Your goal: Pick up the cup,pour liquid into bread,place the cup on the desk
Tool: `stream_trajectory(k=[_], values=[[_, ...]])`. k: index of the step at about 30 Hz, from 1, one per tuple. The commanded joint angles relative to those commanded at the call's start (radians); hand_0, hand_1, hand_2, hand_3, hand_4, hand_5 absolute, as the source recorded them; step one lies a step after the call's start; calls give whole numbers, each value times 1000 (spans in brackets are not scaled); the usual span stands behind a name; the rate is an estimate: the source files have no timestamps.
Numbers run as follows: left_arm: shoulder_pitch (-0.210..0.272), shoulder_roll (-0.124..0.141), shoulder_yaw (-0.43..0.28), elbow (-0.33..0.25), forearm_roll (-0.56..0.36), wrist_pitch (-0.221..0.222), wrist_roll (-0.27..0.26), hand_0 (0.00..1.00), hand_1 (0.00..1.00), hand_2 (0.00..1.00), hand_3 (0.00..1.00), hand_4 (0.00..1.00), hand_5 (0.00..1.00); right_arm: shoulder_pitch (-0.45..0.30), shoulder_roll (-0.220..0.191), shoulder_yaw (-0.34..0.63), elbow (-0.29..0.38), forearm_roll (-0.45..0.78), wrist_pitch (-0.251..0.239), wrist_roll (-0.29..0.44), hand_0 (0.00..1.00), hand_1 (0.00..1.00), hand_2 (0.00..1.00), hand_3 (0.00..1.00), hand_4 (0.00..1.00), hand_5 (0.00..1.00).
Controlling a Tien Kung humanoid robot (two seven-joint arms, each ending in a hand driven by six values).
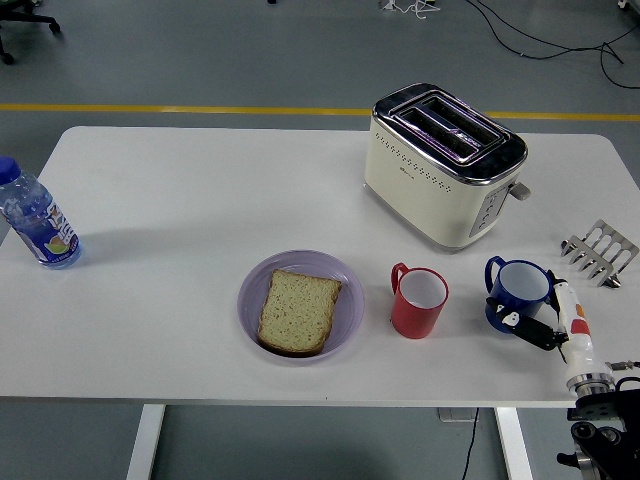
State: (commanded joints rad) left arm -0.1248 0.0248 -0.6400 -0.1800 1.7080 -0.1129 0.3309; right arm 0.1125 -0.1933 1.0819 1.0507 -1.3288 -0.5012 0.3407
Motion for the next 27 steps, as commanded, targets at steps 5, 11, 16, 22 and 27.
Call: stream_trajectory(k=[5,11,16,22,27], values=[[0,-1,1,0,0,0,0,375,358,441,614,340,998,-1,4,0,-13,-7,-1,-4,485,466,591,580,578,2],[-1,-1,5,0,-1,0,-1,376,359,444,614,340,998,0,5,3,-23,-7,-3,-1,476,466,591,581,584,2],[-1,-1,7,0,-2,0,-1,376,361,448,615,340,998,2,4,2,-25,-6,-4,0,466,467,592,584,590,2],[-1,-2,15,0,-9,-1,-3,376,361,449,615,340,998,2,5,5,-31,-17,4,-4,465,464,595,604,623,2],[-1,-3,17,0,-11,-2,-4,376,361,449,615,340,998,1,3,7,-34,-16,6,0,465,464,595,604,623,2]])
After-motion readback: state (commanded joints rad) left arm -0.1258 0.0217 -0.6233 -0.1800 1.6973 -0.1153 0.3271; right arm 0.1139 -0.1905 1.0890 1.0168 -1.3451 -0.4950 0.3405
